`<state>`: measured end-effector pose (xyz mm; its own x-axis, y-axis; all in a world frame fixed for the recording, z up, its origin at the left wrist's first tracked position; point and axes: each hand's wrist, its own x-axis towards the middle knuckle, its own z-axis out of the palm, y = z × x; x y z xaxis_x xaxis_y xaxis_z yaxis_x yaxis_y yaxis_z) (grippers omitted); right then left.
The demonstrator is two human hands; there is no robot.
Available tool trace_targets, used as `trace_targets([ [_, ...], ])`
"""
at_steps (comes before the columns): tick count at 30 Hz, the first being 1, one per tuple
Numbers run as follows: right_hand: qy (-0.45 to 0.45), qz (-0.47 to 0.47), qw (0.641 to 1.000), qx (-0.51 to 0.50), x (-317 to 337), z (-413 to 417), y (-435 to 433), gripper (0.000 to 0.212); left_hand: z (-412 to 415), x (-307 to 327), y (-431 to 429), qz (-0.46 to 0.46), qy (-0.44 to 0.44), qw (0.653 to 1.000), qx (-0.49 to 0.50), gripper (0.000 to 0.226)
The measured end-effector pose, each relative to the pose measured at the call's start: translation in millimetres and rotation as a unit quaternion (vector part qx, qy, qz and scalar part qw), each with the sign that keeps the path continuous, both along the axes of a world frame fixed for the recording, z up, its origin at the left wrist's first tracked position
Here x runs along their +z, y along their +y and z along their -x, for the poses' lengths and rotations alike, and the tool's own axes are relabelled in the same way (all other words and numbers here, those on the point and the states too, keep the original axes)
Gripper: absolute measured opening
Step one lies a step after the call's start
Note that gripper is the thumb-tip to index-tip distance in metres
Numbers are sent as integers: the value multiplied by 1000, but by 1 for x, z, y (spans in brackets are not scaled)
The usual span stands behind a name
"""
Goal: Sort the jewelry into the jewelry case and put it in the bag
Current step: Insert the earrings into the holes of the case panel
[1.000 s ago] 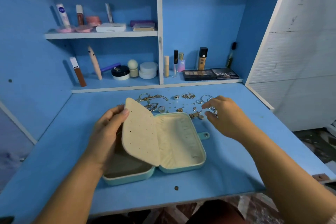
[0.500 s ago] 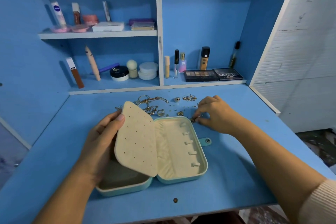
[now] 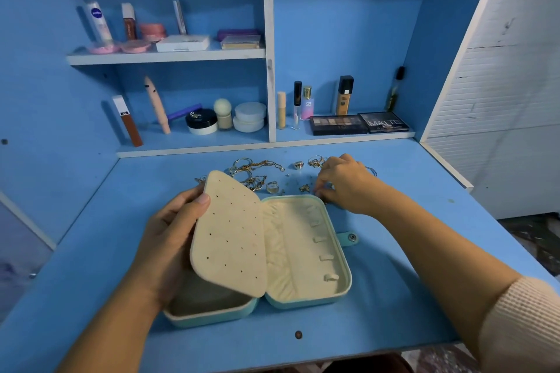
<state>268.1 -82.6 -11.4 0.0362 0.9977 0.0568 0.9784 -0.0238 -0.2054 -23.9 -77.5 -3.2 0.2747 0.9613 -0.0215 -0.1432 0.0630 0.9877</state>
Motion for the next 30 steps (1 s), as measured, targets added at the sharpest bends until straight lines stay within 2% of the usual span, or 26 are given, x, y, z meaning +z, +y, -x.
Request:
trace_targets([
  [3, 24, -26, 999, -28, 1, -2, 4, 15, -2, -1, -1, -18, 13, 1000, -3, 64],
  [6, 119, -87, 988, -48, 15, 3, -2, 15, -5, 2, -2, -50, 42, 998, -20, 57],
  [11, 252, -133, 957, -58, 43, 22, -27, 14, -16, 8, -11, -139, 86, 983, -78, 56],
  [13, 284, -156, 945, -55, 51, 30, -35, 11, -21, 3, -13, -188, 177, 962, -93, 53],
  [17, 314, -166, 934, -40, 61, 40, -43, 11, -28, -10, -17, -242, 368, 888, -135, 39],
  [20, 299, -139, 944, -23, 59, 45, -46, 10, -29, -15, -20, -277, 447, 839, -141, 37],
  [22, 268, -105, 958, -15, 52, 51, -48, 9, -29, -14, -21, -290, 448, 836, -127, 30],
  [24, 231, -82, 970, -2, 43, 58, -49, 9, -32, -11, -22, -310, 414, 851, -92, 25],
  [28, 273, -56, 960, -11, 26, 68, -48, 8, -38, -3, -22, -331, 342, 880, -1, 17],
  [30, 196, -49, 979, -12, 16, 69, -46, 5, -38, -1, -19, -346, 364, 865, 11, 14],
])
